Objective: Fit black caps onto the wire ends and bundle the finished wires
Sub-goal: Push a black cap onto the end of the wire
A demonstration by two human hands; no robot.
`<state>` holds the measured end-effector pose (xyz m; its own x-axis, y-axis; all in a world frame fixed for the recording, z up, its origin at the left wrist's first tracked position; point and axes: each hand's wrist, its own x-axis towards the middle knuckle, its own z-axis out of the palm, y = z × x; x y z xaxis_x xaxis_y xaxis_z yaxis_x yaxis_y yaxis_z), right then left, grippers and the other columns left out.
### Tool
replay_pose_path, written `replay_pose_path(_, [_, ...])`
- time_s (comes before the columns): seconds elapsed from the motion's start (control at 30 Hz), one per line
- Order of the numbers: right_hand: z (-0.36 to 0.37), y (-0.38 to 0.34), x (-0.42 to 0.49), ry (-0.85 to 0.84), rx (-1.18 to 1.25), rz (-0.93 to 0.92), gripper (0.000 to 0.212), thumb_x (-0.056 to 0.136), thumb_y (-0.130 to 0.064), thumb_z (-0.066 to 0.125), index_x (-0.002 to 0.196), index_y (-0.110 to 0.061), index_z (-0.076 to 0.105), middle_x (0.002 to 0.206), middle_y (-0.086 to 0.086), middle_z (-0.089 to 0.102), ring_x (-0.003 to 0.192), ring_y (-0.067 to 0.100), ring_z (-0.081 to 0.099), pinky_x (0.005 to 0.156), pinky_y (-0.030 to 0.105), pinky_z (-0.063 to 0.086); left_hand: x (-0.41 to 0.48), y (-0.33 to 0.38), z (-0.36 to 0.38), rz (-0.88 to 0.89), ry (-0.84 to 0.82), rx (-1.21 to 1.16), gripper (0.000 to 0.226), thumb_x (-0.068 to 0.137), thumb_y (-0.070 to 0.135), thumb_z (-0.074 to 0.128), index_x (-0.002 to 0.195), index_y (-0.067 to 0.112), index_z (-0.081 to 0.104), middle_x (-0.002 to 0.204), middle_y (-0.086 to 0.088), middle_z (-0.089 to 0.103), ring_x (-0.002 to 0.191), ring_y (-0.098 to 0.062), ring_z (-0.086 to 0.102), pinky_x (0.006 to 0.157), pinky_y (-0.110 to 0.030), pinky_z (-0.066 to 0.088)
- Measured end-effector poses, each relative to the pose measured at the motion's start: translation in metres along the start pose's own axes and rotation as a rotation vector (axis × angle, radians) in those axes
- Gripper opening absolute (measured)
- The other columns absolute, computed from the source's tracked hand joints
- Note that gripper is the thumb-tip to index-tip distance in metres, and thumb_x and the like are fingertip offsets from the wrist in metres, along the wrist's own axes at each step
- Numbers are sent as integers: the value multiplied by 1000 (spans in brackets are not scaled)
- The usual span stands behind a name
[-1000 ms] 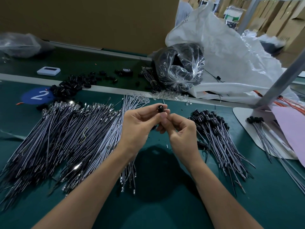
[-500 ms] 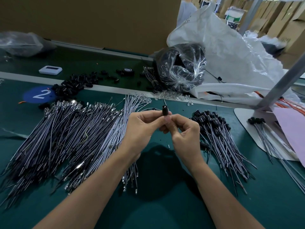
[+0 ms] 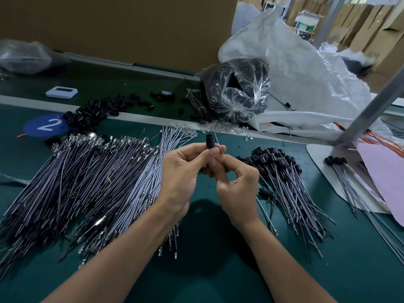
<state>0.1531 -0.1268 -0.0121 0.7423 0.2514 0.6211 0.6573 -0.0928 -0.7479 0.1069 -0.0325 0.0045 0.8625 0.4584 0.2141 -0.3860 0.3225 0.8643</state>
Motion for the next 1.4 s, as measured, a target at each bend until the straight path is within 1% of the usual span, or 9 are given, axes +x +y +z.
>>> replay_pose_path(0.2, [1, -2, 0, -2, -21, -13, 17, 89, -12, 64, 75, -8, 73, 68, -9, 70, 62, 8, 65, 65, 35, 54, 1, 4, -1, -21, 4, 1, 16, 69, 28, 74, 79, 18, 80, 86, -7, 76, 77, -15, 66, 69, -25, 52])
replay_pose_path(0.3, [-1, 0, -2, -26, -43, -37, 16, 88, -7, 63, 74, -5, 71, 66, -5, 70, 60, 4, 64, 62, 24, 52, 1, 4, -3, -51, 2, 16, 16, 68, 24, 75, 82, 17, 80, 89, -10, 76, 81, -22, 68, 79, -40, 51])
replay_pose_path(0.4, [-3, 3, -1, -42, -51, -26, 16, 88, -6, 64, 74, -5, 70, 66, -8, 69, 59, 4, 63, 60, 24, 52, 0, 6, -4, -91, -14, 4, 26, 63, 26, 79, 88, 19, 79, 93, -12, 76, 87, -23, 72, 83, -40, 53])
replay_pose_path(0.53, [-4, 0, 2, -136, -34, 36, 24, 93, -18, 64, 74, -8, 72, 65, -3, 70, 57, 10, 64, 56, 27, 51, 5, 9, -8, -75, 52, -17, 24, 70, 25, 72, 91, 13, 75, 84, -12, 76, 77, -20, 72, 73, -32, 58])
replay_pose_path(0.63, [-15, 0, 21, -28, 1, 204, 25, 98, -22, 56, 85, -11, 74, 72, -1, 73, 65, 15, 68, 60, 24, 54, 11, 15, -16, -117, 47, -159, 26, 75, 19, 65, 98, 6, 69, 71, -5, 72, 56, -11, 66, 57, -19, 54])
replay_pose_path(0.8, [-44, 14, 70, -2, -416, 227, 25, 93, -1, 55, 104, -15, 72, 85, -7, 71, 80, 3, 65, 71, 8, 49, 11, 18, -24, -249, -145, -327, 15, 79, 14, 62, 94, 13, 64, 77, -5, 73, 30, 0, 44, 31, -10, 32])
replay_pose_path(0.93, [-48, 47, 110, -202, -830, 274, 38, 89, 3, 50, 123, -10, 64, 114, 15, 67, 107, 30, 60, 89, 33, 47, 12, 13, -21, -210, -193, -240, 19, 73, 5, 68, 78, 22, 75, 98, -11, 75, 36, -8, 55, 34, -14, 36])
replay_pose_path(1.1, [-44, 86, 143, -419, -1035, 378, 39, 94, -4, 49, 133, -8, 55, 134, 24, 52, 130, 38, 40, 104, 42, 41, 12, 10, -24, -127, -219, -192, 17, 70, 7, 75, 81, 20, 76, 107, -10, 74, 45, -13, 63, 40, -19, 42])
replay_pose_path(1.4, [-33, 98, 149, -354, -1023, 338, 17, 88, 6, 56, 96, 3, 71, 94, 23, 66, 97, 38, 59, 74, 37, 49, 13, 12, -23, -96, -248, -152, 17, 66, 11, 75, 79, 23, 75, 105, -6, 74, 46, -13, 63, 47, -20, 47])
